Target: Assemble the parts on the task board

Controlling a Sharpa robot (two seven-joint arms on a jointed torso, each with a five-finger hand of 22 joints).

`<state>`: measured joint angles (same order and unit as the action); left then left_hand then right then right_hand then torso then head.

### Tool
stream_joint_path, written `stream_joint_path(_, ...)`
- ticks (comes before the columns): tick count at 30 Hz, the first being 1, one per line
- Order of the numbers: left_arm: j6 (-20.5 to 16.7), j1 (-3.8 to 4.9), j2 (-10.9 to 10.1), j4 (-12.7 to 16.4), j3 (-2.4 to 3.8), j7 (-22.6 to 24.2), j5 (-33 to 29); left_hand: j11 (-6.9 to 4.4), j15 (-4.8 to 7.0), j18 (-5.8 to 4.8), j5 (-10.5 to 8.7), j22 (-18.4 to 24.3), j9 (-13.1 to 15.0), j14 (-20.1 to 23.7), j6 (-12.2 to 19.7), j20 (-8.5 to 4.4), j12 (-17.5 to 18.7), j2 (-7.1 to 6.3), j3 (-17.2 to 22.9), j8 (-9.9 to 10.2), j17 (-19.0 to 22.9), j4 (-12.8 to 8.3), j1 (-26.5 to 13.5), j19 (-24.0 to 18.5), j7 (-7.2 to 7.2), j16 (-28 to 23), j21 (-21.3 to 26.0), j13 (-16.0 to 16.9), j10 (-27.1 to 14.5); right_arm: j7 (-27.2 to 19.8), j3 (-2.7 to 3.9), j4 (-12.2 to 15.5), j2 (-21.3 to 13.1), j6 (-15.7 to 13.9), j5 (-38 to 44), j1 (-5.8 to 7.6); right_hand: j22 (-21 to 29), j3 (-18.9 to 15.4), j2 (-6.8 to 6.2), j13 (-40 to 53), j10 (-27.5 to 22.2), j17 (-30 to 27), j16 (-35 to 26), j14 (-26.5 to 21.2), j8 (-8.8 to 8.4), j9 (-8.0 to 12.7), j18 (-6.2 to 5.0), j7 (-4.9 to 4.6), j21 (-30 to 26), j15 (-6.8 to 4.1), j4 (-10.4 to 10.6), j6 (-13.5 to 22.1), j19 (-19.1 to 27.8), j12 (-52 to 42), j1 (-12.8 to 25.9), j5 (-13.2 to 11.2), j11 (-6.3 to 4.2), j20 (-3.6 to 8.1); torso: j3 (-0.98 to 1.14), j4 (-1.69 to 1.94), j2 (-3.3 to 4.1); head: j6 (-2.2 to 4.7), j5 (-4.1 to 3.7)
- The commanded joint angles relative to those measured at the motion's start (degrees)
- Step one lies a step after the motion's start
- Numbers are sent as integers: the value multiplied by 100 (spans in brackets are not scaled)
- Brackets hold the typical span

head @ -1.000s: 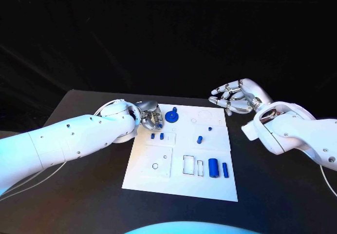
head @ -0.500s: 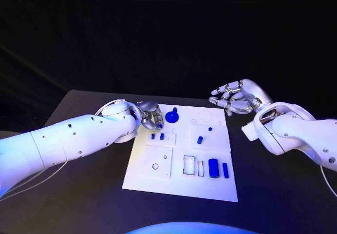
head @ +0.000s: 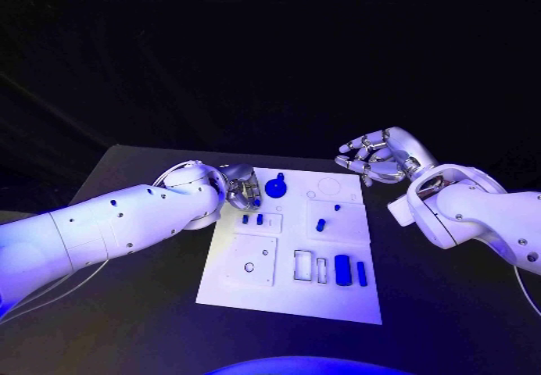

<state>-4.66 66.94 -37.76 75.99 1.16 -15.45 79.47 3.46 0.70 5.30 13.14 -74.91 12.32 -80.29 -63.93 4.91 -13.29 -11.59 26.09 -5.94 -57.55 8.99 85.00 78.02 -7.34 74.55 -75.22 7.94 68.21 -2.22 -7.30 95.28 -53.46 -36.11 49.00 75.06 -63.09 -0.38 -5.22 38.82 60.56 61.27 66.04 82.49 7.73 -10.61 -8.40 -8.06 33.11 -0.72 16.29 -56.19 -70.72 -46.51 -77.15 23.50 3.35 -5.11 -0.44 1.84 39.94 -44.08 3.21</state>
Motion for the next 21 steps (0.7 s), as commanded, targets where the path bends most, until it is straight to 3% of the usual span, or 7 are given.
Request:
stream_joint_path(1, 149, -4, 10, 2, -2, -52, 30, 15, -21, -89, -3, -219, -24, -28, 75, 9, 48, -59, -10, 61, 34, -41, -19, -2, -13, -17, 17, 10, 49, -46, 0, 2, 3, 42, 42, -3, 3, 21, 19, -6, -28, 5, -19, -9, 33, -10, -89, 14, -18, -26, 4, -16, -32, 32, -12, 37, -19, -12, -1, 0, -1, 10, -2)
stream_joint_path(11, 143, -4, -1, 7, -2, -80, 29, 29, -34, -86, -1, -216, -154, -8, 354, 27, 138, -118, 21, 243, 135, -53, -35, -10, -44, -49, 33, 39, 106, -34, 0, -1, 1, 20, 75, -3, 62, 20, 12, -36, -70, -50, -75, -31, 28, -7, -106, 8, -147, -22, 1, 3, 9, 62, -12, 40, -12, -14, -3, 0, 4, 15, -1)
stream_joint_path(16, 145, -4, -7, 2, -2, -102, 29, 20, -29, -86, 0, -221, -252, -8, 583, 25, 188, -148, 44, 250, 166, -53, -41, -4, -62, -51, 34, 57, 140, -6, 0, -12, 6, 28, 99, -4, 327, 38, 16, -375, -300, -443, -479, -207, 29, -4, -176, -29, -713, 20, 7, 44, 217, 447, 2, 44, 35, -47, -1, 1, 4, 15, -3)
stream_joint_path(21, 126, -4, -16, -4, -2, -122, 29, 32, -37, -86, 1, -221, -310, -10, 699, 27, 216, -161, 57, 251, 177, -56, -37, -3, -84, -48, 37, 68, 158, 91, 0, -48, 16, 144, 163, -7, 420, 62, 20, -682, -302, -585, -643, -240, 40, -5, -196, -47, -895, 36, -8, 61, 246, 727, -29, -29, 56, -65, -4, 2, 2, 15, -4)
